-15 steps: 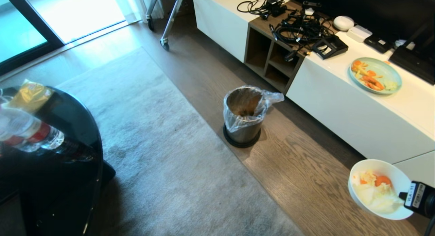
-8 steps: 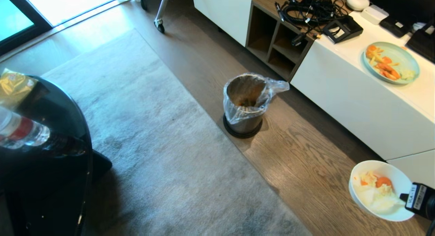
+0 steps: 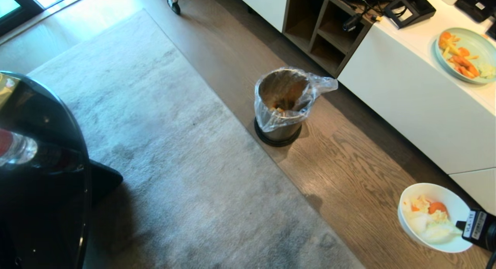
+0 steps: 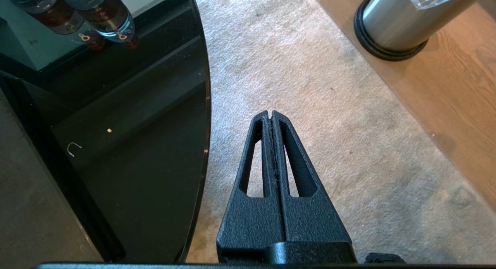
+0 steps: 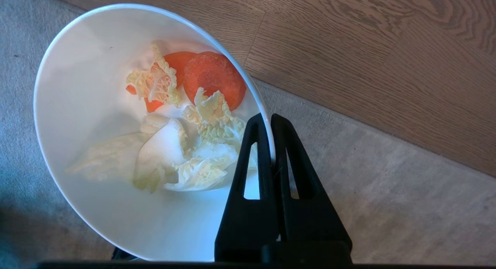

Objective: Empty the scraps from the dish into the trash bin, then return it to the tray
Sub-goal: Move the bowl over the trash can

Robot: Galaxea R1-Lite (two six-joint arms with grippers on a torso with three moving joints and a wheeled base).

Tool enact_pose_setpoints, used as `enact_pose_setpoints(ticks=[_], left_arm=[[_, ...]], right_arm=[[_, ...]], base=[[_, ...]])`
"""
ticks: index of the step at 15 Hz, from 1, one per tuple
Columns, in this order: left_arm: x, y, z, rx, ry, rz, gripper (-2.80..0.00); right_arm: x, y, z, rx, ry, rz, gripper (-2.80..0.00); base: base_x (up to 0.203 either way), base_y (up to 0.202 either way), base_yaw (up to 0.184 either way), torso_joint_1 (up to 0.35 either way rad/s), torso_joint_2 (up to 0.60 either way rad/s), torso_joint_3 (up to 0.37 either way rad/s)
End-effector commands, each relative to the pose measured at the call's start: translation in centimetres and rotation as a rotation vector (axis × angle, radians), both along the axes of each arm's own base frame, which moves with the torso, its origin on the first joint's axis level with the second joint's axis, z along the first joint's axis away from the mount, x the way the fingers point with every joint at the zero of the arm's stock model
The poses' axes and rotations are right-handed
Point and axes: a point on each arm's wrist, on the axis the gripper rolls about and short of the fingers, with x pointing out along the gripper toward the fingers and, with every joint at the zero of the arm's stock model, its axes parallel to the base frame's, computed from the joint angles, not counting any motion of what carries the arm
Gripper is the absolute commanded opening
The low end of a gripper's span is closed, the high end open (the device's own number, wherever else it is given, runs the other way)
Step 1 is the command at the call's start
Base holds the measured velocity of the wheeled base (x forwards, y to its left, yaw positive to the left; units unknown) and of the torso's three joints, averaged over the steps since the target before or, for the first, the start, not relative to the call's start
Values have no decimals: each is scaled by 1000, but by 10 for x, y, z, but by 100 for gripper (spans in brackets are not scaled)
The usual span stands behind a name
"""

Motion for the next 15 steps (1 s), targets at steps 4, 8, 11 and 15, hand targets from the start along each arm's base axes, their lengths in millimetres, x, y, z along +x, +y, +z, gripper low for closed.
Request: enact_pose_setpoints(ticks=[4, 8, 11, 15], left_arm=[[0, 0, 0, -1, -1, 0, -280], [0, 0, 0, -1, -1, 0, -280], [0, 0, 0, -1, -1, 0, -280], [0, 0, 0, -1, -1, 0, -280]], right_arm=[[2, 0, 1, -1, 4, -1, -280], [33, 6, 11, -19, 11, 65, -280], [84, 13, 42, -32, -60, 87, -280], [151, 38, 80, -73, -172, 178, -280]], base=[[0, 0, 0, 0, 0, -11], [0, 0, 0, 0, 0, 0], [0, 0, 0, 0, 0, 0], [0, 0, 0, 0, 0, 0]])
